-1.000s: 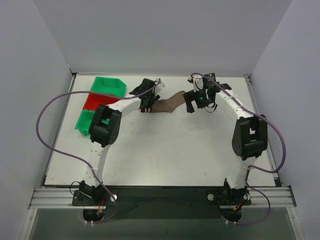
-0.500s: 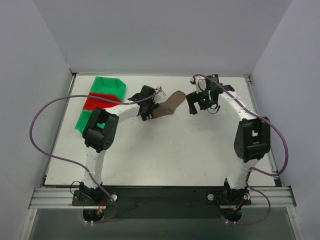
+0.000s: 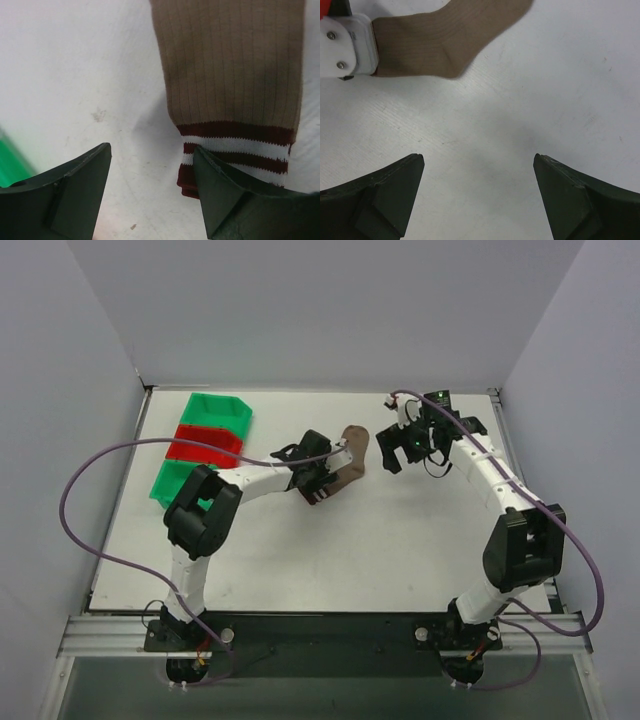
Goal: Roll the socks
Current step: Adjust the sock at the center of the board.
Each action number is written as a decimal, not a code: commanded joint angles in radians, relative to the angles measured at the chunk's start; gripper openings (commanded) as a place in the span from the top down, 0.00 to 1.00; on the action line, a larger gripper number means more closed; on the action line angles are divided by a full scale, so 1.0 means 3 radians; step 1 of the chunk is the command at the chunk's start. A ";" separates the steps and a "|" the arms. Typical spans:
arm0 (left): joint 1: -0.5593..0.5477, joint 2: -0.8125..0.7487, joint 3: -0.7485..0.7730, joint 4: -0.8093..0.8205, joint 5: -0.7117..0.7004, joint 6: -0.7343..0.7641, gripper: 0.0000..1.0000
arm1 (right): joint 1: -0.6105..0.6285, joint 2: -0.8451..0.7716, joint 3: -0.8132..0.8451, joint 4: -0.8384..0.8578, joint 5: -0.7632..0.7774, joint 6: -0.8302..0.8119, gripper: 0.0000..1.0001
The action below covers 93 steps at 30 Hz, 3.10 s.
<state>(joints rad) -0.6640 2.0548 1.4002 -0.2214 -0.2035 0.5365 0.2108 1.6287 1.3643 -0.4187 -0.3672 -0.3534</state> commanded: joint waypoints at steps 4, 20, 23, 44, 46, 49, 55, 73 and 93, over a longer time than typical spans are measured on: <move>-0.0328 0.0094 0.0097 -0.1097 0.0642 -0.0106 0.22 | -0.0053 -0.0290 -0.0099 -0.0144 0.0053 0.0002 0.00; -0.0420 -0.0309 0.0257 -0.1140 0.1333 -0.0444 0.19 | -0.0263 -0.0633 -0.0278 -0.0149 -0.0193 -0.0069 0.00; -0.0288 -0.0422 0.0328 -0.1108 0.1471 -0.0515 0.16 | -0.0258 -0.0526 -0.0294 -0.0144 -0.0152 -0.0029 0.00; 0.0684 -0.1025 -0.0306 -0.0612 0.0893 -0.0766 0.03 | 0.0453 0.1115 0.0718 -0.0118 0.1397 0.0104 0.00; 0.0740 -0.1051 -0.0357 -0.0581 0.0924 -0.0761 0.03 | 0.0570 0.1294 0.0831 -0.0138 0.1561 0.0064 0.00; 0.0771 -0.1112 -0.0433 -0.0520 0.0939 -0.0766 0.03 | 0.0662 0.1504 0.0974 -0.0149 0.1735 0.0038 0.00; 0.0797 -0.1332 -0.0653 -0.0346 0.0939 -0.0705 0.03 | 0.0724 0.1898 0.1275 -0.0210 0.2108 0.0012 0.00; 0.0797 -0.1777 -0.1134 -0.0055 0.0724 -0.0653 0.03 | 0.0893 0.3053 0.2753 -0.0317 0.2563 -0.0647 0.00; 0.0056 -0.1777 -0.1630 0.0952 0.1005 0.0282 0.07 | 0.0331 -0.0037 0.0168 -0.0379 0.0432 -0.0815 0.00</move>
<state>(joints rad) -0.5961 1.5501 0.9691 -0.1139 0.0563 0.5247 0.4007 1.7931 1.5867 -0.4515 -0.0658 -0.5198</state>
